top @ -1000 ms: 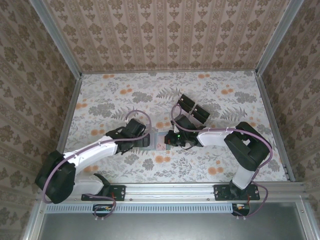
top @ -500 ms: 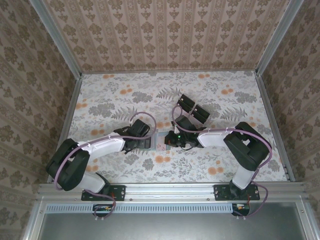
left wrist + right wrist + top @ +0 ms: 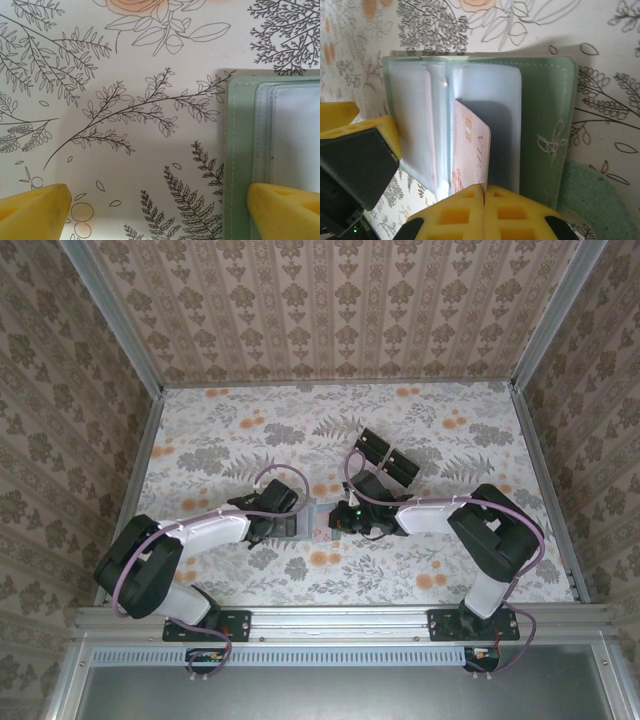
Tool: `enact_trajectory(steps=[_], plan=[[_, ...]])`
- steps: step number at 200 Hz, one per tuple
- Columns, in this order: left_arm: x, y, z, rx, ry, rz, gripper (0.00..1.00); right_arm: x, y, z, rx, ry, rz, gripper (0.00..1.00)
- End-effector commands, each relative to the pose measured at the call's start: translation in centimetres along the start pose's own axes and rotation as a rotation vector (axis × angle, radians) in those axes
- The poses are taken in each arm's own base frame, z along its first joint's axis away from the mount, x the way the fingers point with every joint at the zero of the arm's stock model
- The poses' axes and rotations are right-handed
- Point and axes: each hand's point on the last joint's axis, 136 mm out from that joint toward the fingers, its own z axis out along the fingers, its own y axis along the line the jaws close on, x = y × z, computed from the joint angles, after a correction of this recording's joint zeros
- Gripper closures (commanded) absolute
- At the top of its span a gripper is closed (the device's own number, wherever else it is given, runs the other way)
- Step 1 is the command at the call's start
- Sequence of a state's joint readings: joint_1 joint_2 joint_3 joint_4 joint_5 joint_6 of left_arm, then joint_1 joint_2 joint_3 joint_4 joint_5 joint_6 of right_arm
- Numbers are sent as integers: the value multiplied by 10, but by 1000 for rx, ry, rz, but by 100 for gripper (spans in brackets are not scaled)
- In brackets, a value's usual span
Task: Put the credit cards into the card holder
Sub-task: Move the card holder to the center of the table.
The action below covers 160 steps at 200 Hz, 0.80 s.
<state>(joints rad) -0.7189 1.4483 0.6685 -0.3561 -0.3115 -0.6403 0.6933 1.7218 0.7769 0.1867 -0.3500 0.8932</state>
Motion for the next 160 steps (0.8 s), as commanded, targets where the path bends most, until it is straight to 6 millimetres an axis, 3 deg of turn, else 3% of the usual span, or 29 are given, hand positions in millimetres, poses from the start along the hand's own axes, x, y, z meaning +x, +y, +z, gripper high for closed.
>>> enact_trajectory(steps=[1,39,67,113,160], plan=[[13,15,2,-53,32,-14,0,-6,9,-9,-44,-30,-16,100],[14,16,4,-50,35,-15,0,-23,31,-20,-123,-106,-33,100],[16,16,6,-50,38,-18,0,-33,36,-21,-151,-161,-29,100],[17,16,7,-47,42,-18,0,-49,33,-21,-181,-276,-6,100],[15,15,8,-43,41,-14,0,-52,27,-13,-198,-307,28,100]])
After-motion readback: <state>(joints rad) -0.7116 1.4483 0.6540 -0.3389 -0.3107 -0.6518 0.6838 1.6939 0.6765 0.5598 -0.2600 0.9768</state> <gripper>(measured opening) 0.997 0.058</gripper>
